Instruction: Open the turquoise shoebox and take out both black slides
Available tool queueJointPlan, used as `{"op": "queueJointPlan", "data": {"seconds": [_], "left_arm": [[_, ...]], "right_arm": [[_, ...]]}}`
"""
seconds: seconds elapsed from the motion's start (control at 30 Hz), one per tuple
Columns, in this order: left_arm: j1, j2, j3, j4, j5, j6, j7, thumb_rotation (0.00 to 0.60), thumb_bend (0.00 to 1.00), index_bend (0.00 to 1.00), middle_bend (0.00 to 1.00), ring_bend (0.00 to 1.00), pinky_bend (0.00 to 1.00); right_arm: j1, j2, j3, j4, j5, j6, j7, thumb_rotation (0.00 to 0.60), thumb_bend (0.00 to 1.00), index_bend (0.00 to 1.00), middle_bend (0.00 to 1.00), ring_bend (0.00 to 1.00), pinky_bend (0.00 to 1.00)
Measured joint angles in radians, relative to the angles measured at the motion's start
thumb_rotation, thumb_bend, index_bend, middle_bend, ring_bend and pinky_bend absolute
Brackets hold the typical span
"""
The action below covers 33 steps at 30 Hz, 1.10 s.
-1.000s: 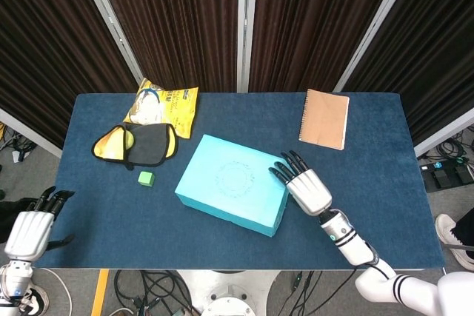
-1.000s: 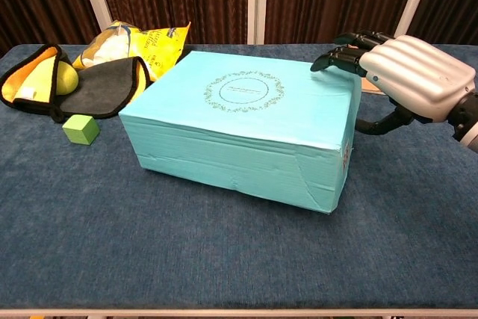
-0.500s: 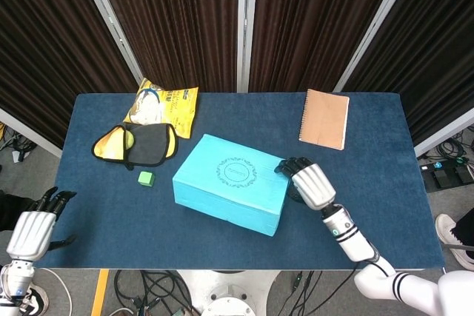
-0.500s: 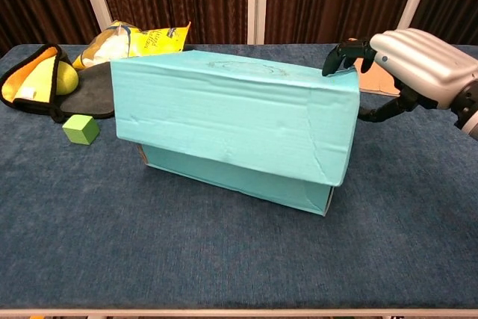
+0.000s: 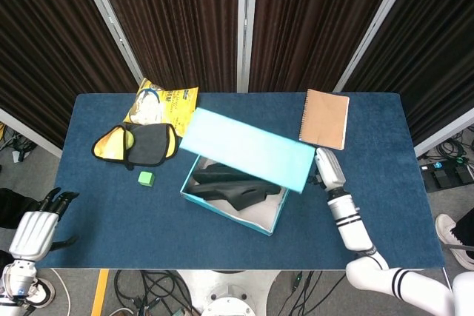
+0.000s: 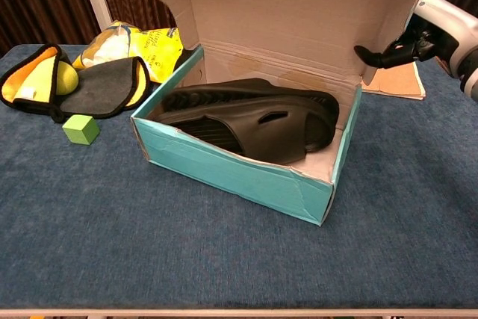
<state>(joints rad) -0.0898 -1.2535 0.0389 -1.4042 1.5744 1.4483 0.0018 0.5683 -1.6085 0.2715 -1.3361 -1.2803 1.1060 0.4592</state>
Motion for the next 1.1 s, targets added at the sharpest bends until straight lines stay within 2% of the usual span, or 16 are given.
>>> {"op": "queueJointPlan", "data": {"seconds": [0.13,0.2,0.27,0.33,0.4,0.43,0.47,0.63,0.83,0.97,1.1], "left_arm": [[0.0,0.001,0.0,0.001,-0.003,-0.003,0.0,0.6,0.0,0.16,0.16,0.08,0.29],[-0.001,0.001,0.001,0.001,-0.004,-0.006,0.0,0.6,0.0,0.16,0.16,0.08,0.29],[-0.001,0.001,0.002,0.003,-0.006,-0.009,0.0,0.6,0.0,0.16,0.16,0.08,0.29],[-0.001,0.0,0.001,0.004,-0.007,-0.01,0.001,0.6,0.0,0.16,0.16,0.08,0.29],[-0.002,0.001,0.002,0.004,-0.009,-0.013,0.001,0.6,0.0,0.16,0.16,0.08,0.29],[-0.003,0.001,0.002,0.004,-0.009,-0.014,0.002,0.6,0.0,0.16,0.16,0.08,0.29],[-0.003,0.001,0.002,0.004,-0.009,-0.016,0.004,0.6,0.0,0.16,0.16,0.08,0.29],[-0.004,0.001,0.001,0.002,-0.014,-0.019,0.007,0.6,0.0,0.16,0.16,0.08,0.29],[-0.004,-0.001,0.003,0.004,-0.012,-0.019,0.004,0.6,0.0,0.16,0.16,0.08,0.29],[-0.002,0.0,0.002,0.005,-0.01,-0.014,0.002,0.6,0.0,0.16,0.16,0.08,0.29],[-0.001,-0.002,0.002,0.004,-0.009,-0.01,0.004,0.6,0.0,0.16,0.16,0.08,0.29]], "right_arm": [[0.007,0.032,0.079,-0.064,0.181,-0.108,0.061,0.6,0.3,0.69,0.57,0.42,0.53],[0.015,0.049,0.123,-0.085,0.29,-0.178,0.095,0.6,0.26,0.62,0.54,0.36,0.49],[0.026,0.068,0.165,-0.094,0.398,-0.263,0.129,0.6,0.18,0.45,0.45,0.25,0.38],[0.04,0.084,0.197,-0.091,0.474,-0.341,0.154,0.6,0.1,0.16,0.26,0.08,0.18],[0.059,0.096,0.241,-0.07,0.522,-0.42,0.185,0.6,0.05,0.01,0.07,0.0,0.03],[0.066,0.097,0.258,-0.054,0.528,-0.442,0.195,0.6,0.04,0.0,0.03,0.0,0.01],[0.075,0.096,0.273,-0.027,0.525,-0.458,0.201,0.6,0.02,0.0,0.0,0.0,0.0],[0.105,0.084,0.294,0.07,0.478,-0.437,0.211,0.6,0.0,0.0,0.0,0.0,0.0],[0.093,0.06,0.294,0.068,0.39,-0.28,0.192,0.6,0.0,0.0,0.0,0.0,0.0],[0.071,0.037,0.267,0.062,0.263,-0.102,0.161,0.6,0.0,0.0,0.0,0.0,0.0],[0.056,0.036,0.203,0.031,0.134,-0.027,0.105,0.6,0.02,0.0,0.04,0.0,0.0]]}}
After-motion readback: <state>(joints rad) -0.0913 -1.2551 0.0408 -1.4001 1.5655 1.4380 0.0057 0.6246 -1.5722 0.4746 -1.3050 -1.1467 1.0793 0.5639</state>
